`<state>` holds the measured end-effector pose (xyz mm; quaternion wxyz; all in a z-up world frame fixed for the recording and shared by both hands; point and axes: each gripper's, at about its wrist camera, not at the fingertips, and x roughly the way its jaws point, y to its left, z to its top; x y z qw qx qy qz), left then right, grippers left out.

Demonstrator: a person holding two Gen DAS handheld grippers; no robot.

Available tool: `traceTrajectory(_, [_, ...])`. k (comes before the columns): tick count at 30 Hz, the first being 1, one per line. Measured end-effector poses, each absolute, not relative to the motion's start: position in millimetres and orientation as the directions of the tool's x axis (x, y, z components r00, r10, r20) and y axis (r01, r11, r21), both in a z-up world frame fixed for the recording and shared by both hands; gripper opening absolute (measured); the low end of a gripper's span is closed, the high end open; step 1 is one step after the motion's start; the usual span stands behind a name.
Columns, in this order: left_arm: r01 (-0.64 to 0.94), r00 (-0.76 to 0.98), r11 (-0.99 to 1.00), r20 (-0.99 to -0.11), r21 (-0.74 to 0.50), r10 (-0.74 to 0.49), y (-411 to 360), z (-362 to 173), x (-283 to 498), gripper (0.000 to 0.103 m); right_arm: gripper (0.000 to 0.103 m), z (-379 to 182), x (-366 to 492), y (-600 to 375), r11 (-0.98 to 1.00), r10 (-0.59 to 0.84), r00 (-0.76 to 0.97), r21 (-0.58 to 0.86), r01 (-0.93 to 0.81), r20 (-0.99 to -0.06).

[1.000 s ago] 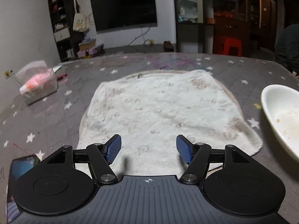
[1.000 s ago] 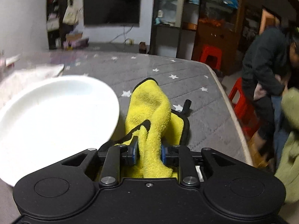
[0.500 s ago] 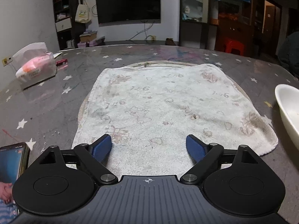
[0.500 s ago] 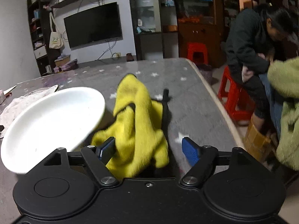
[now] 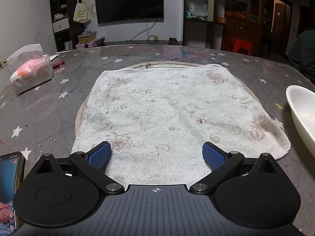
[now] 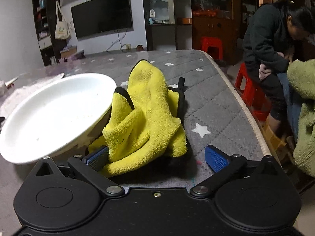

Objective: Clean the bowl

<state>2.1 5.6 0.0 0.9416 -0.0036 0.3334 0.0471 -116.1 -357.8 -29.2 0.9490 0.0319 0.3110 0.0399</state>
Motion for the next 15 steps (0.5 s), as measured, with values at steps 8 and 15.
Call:
traceTrajectory(8, [-0.092,0.773,0.996,-0.629,0.022,0.085,6.6,0.6,1.3,0.101,0.103,-29.2,-116.4,-353.4,0.996,0.086,0.801,0.07,-0.055,-0.592])
traceTrajectory(15, [-0.092,0.773,0.996,-0.629,0.022,0.085,6.4,0.5,1.6,0.101,0.103,-29.1,-118.9,-350.1,0.996,0.085,0.802,0.068,-0.055,-0.592])
